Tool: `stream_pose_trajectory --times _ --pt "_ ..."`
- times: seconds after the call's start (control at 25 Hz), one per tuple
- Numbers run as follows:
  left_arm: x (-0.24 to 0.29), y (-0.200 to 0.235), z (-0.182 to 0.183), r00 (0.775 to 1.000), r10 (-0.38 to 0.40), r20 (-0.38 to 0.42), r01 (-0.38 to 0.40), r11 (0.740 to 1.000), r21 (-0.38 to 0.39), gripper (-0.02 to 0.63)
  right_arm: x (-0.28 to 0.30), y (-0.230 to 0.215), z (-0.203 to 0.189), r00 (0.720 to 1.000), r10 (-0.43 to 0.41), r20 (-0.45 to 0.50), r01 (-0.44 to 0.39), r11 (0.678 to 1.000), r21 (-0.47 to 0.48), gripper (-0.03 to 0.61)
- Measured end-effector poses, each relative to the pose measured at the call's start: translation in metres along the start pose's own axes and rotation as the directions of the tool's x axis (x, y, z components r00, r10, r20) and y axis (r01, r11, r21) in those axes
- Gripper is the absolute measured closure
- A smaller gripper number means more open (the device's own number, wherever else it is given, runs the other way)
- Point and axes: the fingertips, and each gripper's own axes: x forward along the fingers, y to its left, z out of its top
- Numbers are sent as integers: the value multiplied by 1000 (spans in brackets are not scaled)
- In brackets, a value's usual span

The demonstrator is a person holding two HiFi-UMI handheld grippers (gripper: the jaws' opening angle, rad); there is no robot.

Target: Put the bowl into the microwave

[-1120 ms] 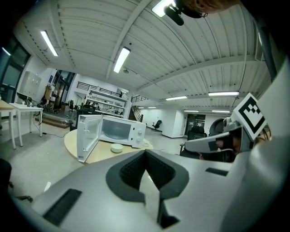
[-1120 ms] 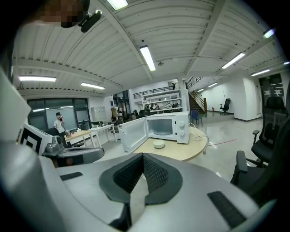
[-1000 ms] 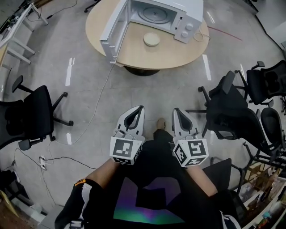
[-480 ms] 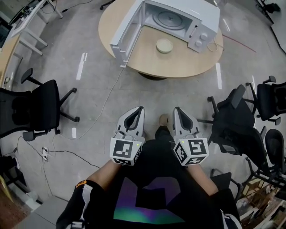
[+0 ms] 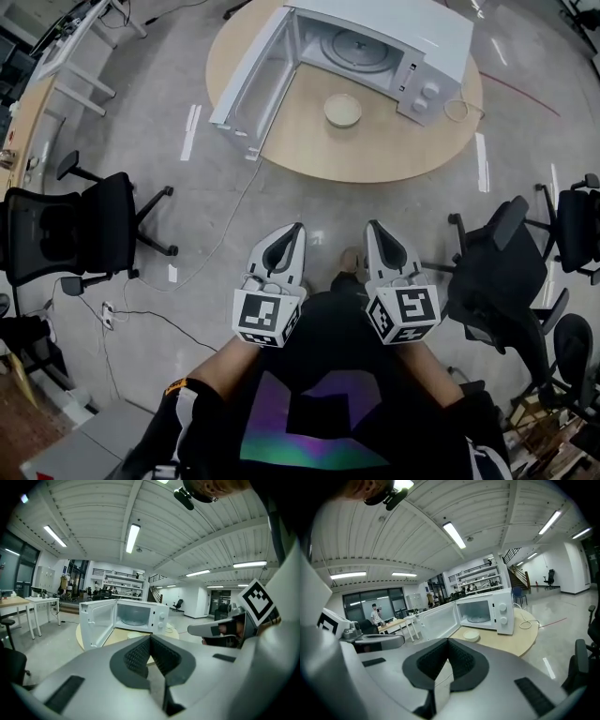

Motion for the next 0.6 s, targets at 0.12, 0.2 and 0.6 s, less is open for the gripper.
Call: stream_pose_trajectory --times 0.12,0.2,0.6 --pt "23 -4 5 1000 20 -12 -20 1000 6 569 11 -21 6 1000 15 4 -15 1000 -3 563" --pt "36 -8 10 999 33 -13 -33 999 14 571 16 -35 11 1000 25 9 -25 1000 1 563" --pt "86 -33 27 997 79 -12 -79 996 31 571 27 -89 33 997 69 36 -69 998 2 563"
